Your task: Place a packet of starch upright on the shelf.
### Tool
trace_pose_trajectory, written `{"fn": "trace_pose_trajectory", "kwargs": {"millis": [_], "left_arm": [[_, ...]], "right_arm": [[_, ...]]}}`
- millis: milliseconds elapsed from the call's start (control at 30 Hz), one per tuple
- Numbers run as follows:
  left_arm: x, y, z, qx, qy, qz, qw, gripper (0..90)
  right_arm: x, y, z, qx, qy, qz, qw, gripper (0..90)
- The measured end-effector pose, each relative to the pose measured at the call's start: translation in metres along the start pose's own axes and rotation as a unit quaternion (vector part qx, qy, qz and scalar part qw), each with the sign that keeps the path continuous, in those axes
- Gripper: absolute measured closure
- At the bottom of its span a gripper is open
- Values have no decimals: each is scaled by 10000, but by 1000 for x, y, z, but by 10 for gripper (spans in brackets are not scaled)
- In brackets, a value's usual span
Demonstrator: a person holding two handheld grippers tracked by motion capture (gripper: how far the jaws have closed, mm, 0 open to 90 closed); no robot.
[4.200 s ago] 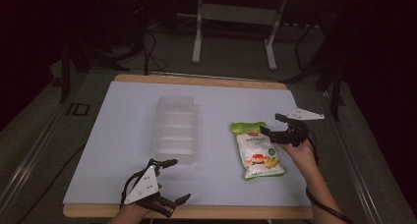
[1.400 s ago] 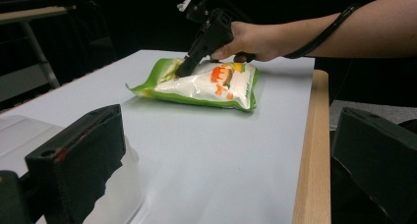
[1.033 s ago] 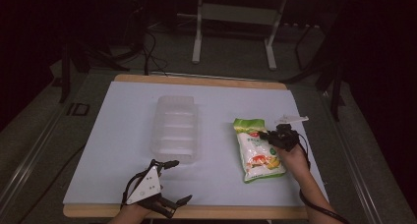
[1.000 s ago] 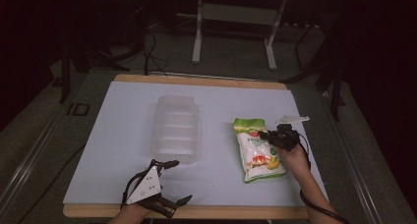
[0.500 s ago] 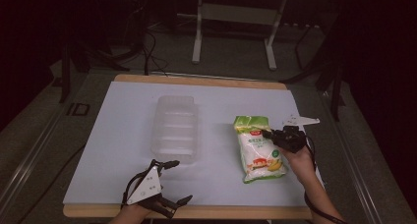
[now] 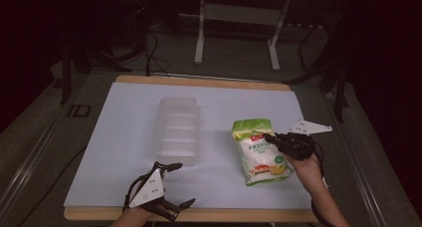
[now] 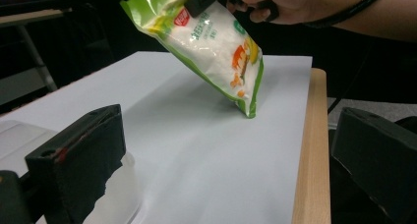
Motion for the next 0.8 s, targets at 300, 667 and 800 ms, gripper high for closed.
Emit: {"fn": "trace_pose_trajectory", "kwargs": {"millis": [300, 667, 800], "left_arm": [[-4, 1, -1, -112, -168, 149, 9997, 0], [-11, 3, 4, -240, -451, 226, 9984, 0], [-15, 4, 11, -187, -565, 270, 9979, 0]], "right_arm": [[-24, -6, 12, 174, -213, 136, 9995, 838], [-35, -10, 35, 494, -380, 174, 9979, 844], [-44, -14, 48, 619, -485, 238, 9966, 845]]}}
Point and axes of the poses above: each handheld gripper's, and its own axes: y roughly forward along the jaws, z roughly out of its top, x roughly to its right, the point moved 8 cm from there along y, roughly forward along the jaws, and after that the axes turned 14 degrees about z, right-handed, at the moved point
